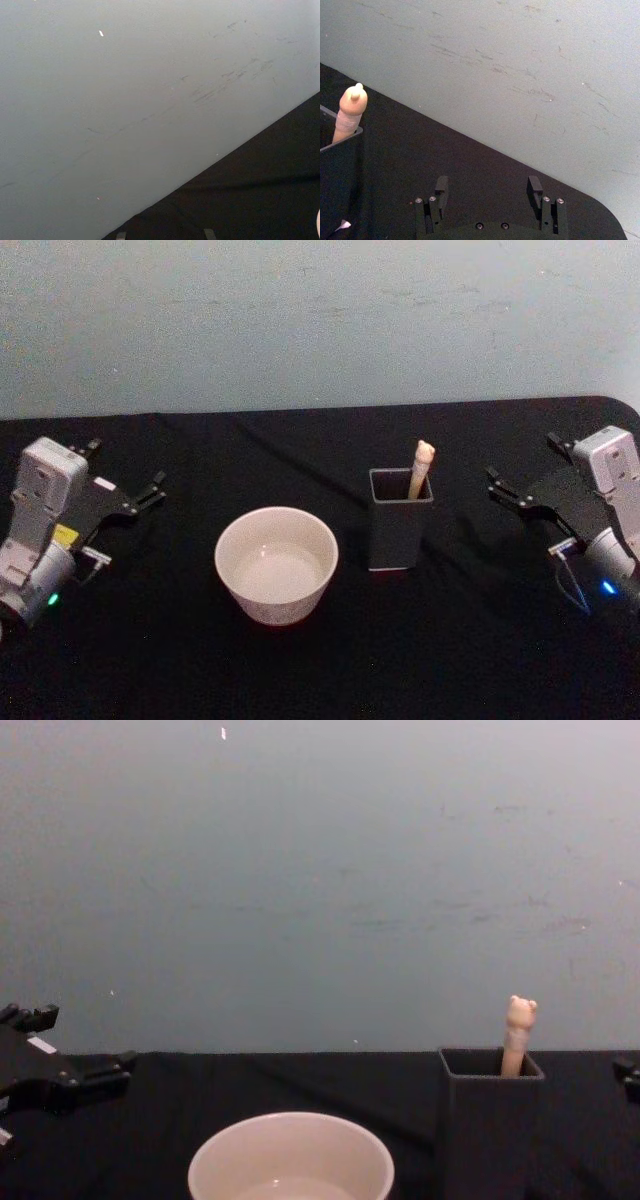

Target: Pick up the stirring spoon with one hand, stir inside the cup, then place it back in its original position.

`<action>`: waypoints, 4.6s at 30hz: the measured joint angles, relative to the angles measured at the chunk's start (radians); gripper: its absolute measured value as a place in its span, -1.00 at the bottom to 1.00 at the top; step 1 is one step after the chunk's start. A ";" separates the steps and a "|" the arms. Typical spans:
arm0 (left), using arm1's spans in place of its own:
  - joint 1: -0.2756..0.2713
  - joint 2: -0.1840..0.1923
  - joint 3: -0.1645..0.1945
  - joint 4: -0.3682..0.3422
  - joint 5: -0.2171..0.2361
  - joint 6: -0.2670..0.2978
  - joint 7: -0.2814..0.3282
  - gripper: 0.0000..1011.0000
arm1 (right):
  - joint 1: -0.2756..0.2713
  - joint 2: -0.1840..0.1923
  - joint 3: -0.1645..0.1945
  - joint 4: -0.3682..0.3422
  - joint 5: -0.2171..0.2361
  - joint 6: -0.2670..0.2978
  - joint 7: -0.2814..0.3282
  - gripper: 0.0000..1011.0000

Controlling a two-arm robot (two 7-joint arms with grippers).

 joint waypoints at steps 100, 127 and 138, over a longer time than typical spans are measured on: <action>0.000 0.000 0.000 0.000 0.000 0.000 0.000 0.98 | -0.023 -0.079 0.074 -0.138 0.335 0.190 0.361 0.98; 0.000 0.000 0.000 0.000 0.000 0.000 0.000 0.98 | 0.064 -0.165 0.059 -0.032 0.253 0.212 0.378 0.98; 0.000 0.000 0.000 0.000 0.000 0.000 0.000 0.98 | 0.063 -0.164 0.059 -0.033 0.255 0.212 0.378 0.60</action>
